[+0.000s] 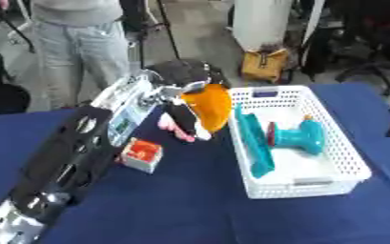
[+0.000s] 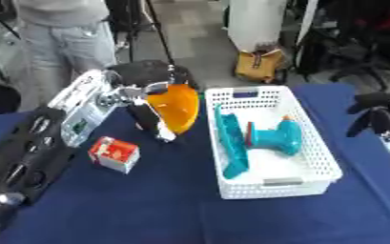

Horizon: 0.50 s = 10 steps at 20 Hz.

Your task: Pick up objects on the table and place them in the box.

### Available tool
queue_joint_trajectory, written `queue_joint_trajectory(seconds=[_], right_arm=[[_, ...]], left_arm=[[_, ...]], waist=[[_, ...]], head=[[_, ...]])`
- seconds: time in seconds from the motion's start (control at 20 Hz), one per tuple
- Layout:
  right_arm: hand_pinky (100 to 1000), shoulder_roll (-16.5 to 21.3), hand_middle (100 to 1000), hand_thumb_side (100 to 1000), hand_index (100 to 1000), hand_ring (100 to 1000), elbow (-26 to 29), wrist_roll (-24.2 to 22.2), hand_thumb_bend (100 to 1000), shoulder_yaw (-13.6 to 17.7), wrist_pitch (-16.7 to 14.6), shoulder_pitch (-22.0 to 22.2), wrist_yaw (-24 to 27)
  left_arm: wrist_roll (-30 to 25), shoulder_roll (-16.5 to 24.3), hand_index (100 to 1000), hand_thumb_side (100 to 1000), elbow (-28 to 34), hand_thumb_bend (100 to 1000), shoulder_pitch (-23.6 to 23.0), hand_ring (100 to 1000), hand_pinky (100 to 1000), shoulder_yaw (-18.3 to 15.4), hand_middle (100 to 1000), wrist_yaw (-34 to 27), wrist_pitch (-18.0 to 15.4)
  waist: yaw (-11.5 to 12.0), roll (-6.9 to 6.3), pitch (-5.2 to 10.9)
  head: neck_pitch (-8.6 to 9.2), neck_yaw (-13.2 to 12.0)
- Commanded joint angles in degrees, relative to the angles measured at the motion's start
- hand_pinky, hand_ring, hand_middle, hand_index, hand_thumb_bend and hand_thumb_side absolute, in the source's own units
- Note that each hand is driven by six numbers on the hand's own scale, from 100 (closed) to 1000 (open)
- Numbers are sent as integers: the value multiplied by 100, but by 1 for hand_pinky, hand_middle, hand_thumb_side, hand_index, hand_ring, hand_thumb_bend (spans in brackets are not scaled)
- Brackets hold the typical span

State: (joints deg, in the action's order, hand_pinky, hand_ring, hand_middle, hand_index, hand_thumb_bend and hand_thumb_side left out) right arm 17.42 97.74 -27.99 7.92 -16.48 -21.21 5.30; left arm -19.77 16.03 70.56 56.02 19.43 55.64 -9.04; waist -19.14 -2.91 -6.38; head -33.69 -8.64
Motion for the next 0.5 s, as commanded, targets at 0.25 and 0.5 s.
queue_joint_trajectory(seconds=[0.25,0.5], right_arm=[[498,-25,625,608,780,489,176,-152,155,-110,41,-281,122],[498,-111,625,608,781,489,258,-258,154,-196,93,-407,173]], left_arm=[[986,-169,861,105,-472,506,255,617,375,-276,808,300,-34],[1502,-343,861,101,-800,499,312,614,374,-394,806,485,-189]], waist=[[-389,-76,-45],[-755,-200,-141]], head=[[299,-151],[425,-294]])
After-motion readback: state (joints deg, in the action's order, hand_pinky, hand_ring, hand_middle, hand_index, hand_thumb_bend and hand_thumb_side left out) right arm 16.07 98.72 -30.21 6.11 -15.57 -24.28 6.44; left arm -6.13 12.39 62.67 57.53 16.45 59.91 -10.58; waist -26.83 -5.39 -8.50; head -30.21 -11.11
